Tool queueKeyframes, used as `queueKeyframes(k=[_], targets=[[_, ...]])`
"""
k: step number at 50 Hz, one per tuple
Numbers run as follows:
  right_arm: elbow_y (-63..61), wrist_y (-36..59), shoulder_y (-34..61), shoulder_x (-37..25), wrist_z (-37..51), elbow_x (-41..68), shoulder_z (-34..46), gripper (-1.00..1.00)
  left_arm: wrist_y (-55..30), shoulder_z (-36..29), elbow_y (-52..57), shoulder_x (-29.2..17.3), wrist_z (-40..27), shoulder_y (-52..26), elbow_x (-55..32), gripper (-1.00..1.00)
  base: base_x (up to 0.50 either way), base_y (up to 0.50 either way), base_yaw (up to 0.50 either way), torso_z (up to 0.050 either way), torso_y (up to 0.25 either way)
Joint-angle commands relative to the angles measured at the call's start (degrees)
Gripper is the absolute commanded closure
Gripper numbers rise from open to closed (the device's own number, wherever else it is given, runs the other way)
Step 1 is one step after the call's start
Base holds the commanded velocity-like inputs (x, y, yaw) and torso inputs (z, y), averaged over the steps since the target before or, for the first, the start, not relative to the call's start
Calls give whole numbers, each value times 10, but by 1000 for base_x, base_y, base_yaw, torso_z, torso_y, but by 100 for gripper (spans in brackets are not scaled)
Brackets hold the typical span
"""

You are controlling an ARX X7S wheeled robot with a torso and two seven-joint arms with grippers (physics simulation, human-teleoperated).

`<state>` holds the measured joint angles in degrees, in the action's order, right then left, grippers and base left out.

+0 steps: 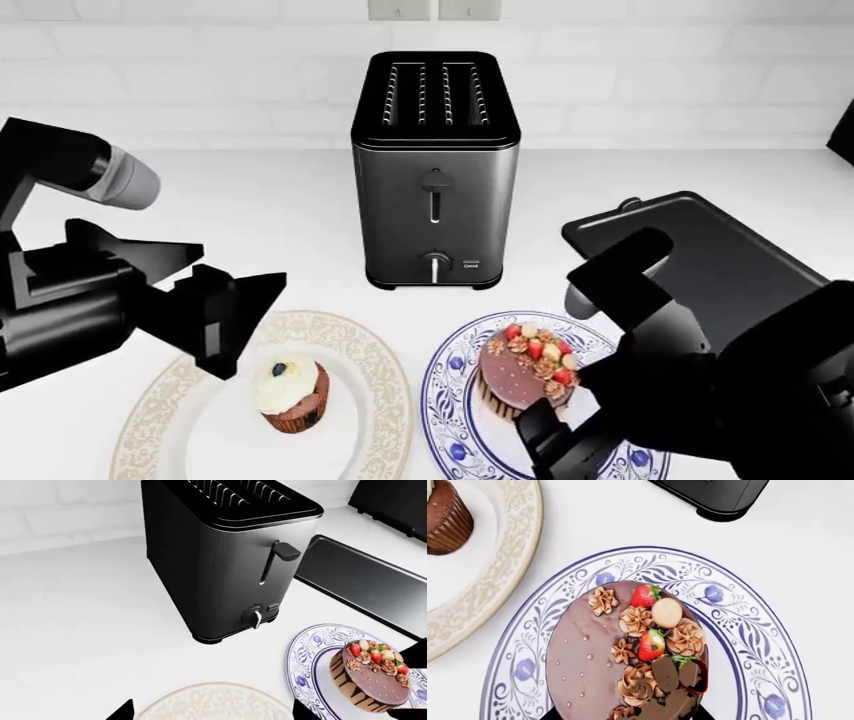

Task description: Move the dessert items from the plate to the tray.

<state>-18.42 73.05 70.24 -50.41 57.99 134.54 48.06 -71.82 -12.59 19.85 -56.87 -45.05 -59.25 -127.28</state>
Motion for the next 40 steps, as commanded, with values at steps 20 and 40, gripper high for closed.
queueKeyframes(k=[20,40], targets=[[-9,-15,48,-31,29,46,17,100,11,15,106,-122,7,118,-124,-100,0,0,0,0,0],[-14,-19,52,-33,30,41,22,100,13,23,124,-140,12,155,-126,-100,0,0,0,0,1]])
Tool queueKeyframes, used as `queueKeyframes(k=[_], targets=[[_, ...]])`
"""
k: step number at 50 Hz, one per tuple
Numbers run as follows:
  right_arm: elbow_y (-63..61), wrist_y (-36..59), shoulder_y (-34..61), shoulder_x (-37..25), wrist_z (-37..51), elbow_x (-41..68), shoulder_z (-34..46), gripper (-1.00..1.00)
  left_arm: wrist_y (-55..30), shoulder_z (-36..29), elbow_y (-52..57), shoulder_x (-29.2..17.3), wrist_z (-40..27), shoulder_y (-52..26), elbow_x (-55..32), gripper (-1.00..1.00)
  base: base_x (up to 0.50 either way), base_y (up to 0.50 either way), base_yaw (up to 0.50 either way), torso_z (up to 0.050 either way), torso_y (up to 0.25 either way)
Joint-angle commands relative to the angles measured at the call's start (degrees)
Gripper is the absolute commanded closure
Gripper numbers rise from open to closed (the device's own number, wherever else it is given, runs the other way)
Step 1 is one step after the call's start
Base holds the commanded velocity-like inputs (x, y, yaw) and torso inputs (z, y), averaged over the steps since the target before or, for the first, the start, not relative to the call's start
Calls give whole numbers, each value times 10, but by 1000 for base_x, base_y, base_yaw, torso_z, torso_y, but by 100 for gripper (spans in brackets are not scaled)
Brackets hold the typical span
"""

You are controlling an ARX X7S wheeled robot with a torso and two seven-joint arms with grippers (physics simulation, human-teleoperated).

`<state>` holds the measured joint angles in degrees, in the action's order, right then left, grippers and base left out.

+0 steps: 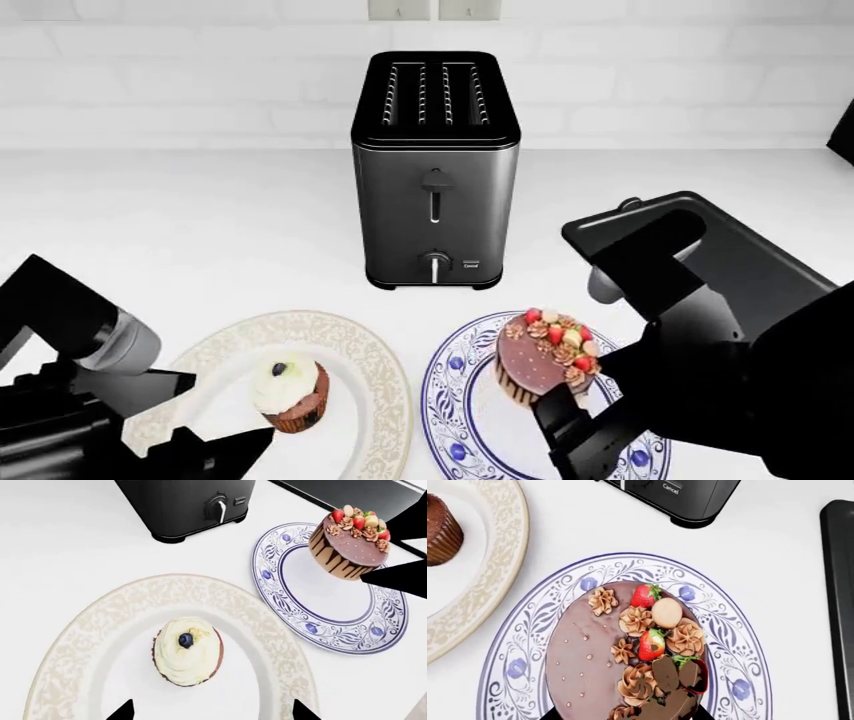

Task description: Move the dessert items from the plate to the tray.

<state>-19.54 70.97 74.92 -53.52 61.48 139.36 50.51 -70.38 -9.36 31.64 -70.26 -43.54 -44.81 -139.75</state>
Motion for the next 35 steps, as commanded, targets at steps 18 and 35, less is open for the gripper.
queueKeyframes(k=[18,35], targets=[[-15,-4,0,-14,-12,-11,-7,100,-13,-89,-21,43,-38,-37,17,-100,0,0,0,0,1],[-20,-6,1,-20,-17,-13,-7,100,-31,-116,-62,82,-35,-51,64,-100,0,0,0,0,0]])
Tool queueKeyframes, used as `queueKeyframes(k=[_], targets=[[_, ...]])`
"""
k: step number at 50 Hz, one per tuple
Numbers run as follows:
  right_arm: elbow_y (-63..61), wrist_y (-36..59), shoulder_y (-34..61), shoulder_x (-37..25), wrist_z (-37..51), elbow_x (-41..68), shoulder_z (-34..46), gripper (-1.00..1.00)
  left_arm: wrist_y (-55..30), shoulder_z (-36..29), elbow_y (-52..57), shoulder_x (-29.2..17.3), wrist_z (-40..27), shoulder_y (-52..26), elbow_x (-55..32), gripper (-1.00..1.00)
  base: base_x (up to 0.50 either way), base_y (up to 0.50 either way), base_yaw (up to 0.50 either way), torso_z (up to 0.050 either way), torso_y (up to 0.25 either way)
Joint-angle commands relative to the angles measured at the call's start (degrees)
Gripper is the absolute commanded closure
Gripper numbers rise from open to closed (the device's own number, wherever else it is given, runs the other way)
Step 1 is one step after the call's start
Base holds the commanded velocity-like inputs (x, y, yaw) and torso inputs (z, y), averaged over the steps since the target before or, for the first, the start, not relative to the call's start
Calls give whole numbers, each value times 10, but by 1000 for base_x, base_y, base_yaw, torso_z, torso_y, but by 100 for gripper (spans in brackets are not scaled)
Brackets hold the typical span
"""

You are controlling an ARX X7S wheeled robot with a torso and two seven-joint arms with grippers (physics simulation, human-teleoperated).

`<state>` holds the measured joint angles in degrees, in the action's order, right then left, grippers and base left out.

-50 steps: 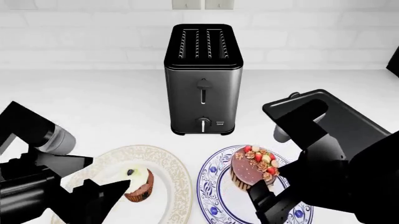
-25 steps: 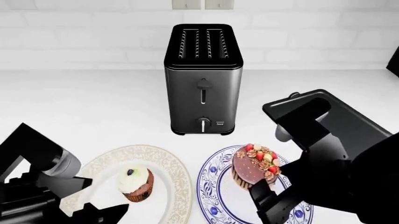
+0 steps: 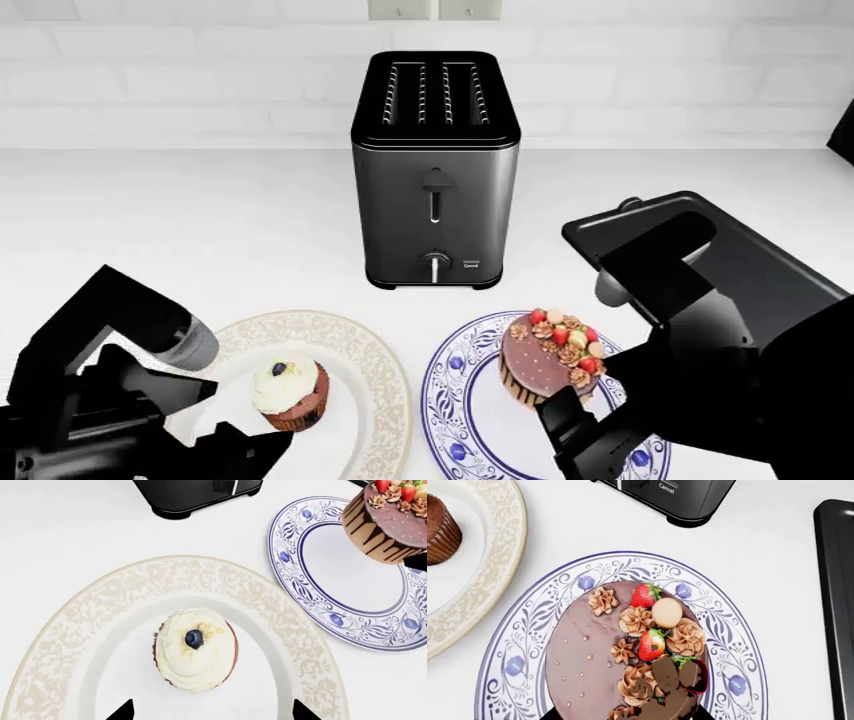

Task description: Move the dessert items from the plate to the tray.

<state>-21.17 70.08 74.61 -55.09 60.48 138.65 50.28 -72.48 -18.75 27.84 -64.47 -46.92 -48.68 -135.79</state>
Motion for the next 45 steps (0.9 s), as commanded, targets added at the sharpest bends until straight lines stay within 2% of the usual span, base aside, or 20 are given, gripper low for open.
queueKeyframes(k=[1,45], targets=[[-4,2,4,-5,-7,-6,-4,100,-11,-24,-27,27,-2,-13,26,-100,0,0,0,0,0],[-12,-3,2,-18,-19,-15,-3,100,-30,-52,-67,69,29,-9,87,-100,0,0,0,0,0]])
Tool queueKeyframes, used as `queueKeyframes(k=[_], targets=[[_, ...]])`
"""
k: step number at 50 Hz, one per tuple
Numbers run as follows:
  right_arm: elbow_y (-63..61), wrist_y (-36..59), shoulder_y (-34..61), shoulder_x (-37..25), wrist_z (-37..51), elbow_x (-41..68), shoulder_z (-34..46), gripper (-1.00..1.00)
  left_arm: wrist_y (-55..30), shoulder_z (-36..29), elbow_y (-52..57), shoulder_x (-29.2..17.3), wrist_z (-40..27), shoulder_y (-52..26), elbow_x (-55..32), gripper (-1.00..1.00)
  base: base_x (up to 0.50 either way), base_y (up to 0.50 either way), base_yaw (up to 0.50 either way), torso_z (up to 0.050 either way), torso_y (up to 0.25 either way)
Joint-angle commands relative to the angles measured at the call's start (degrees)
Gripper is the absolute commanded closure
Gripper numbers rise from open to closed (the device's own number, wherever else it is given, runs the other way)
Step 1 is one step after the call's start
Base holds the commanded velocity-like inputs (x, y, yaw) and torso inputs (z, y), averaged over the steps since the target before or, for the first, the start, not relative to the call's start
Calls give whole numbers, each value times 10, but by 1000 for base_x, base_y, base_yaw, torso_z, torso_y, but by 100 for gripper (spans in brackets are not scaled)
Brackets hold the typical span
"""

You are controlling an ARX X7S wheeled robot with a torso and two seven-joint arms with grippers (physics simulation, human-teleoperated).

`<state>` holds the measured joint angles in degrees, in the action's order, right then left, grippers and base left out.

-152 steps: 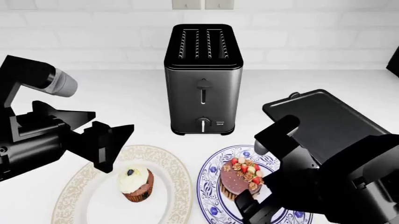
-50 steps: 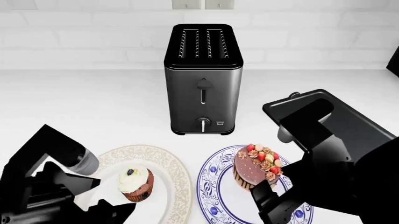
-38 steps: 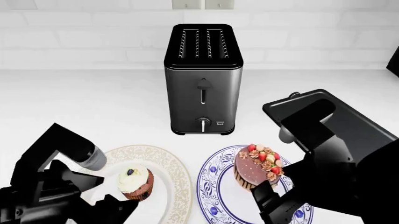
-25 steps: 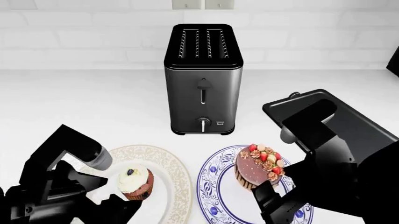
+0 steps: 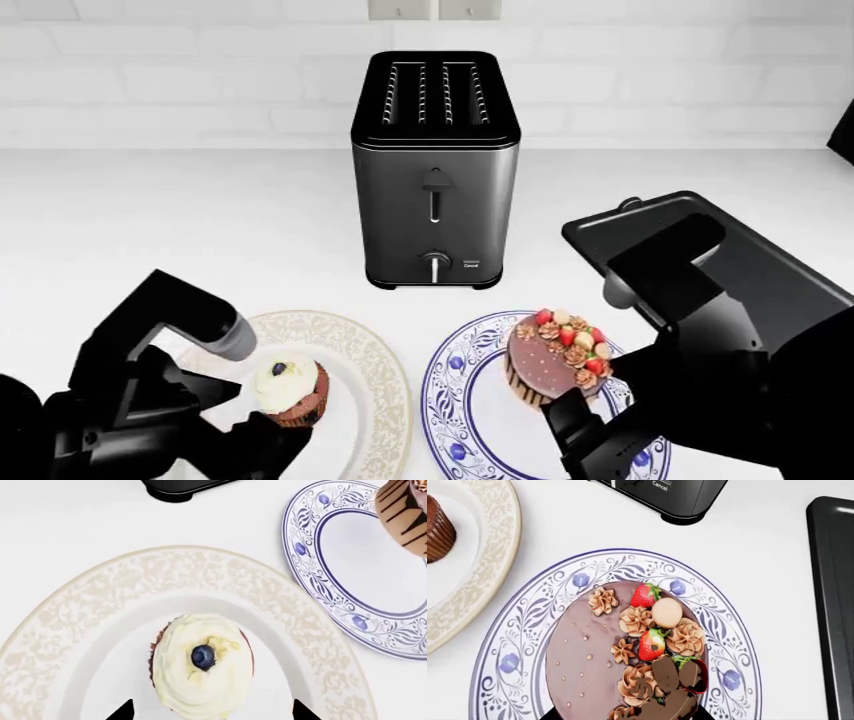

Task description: Move the dessert items from the plate to the tray.

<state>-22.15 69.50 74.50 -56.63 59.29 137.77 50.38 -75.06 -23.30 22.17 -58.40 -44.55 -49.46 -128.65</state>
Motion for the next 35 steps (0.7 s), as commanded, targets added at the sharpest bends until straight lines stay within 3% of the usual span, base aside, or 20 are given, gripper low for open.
queueKeyframes(k=[1,35], targets=[[-3,2,3,-3,-7,-7,-4,100,-4,-8,-12,9,6,-1,17,-100,0,0,0,0,0],[-5,0,6,-8,-15,-12,0,100,-13,-25,-40,28,29,-5,60,-100,0,0,0,0,0]])
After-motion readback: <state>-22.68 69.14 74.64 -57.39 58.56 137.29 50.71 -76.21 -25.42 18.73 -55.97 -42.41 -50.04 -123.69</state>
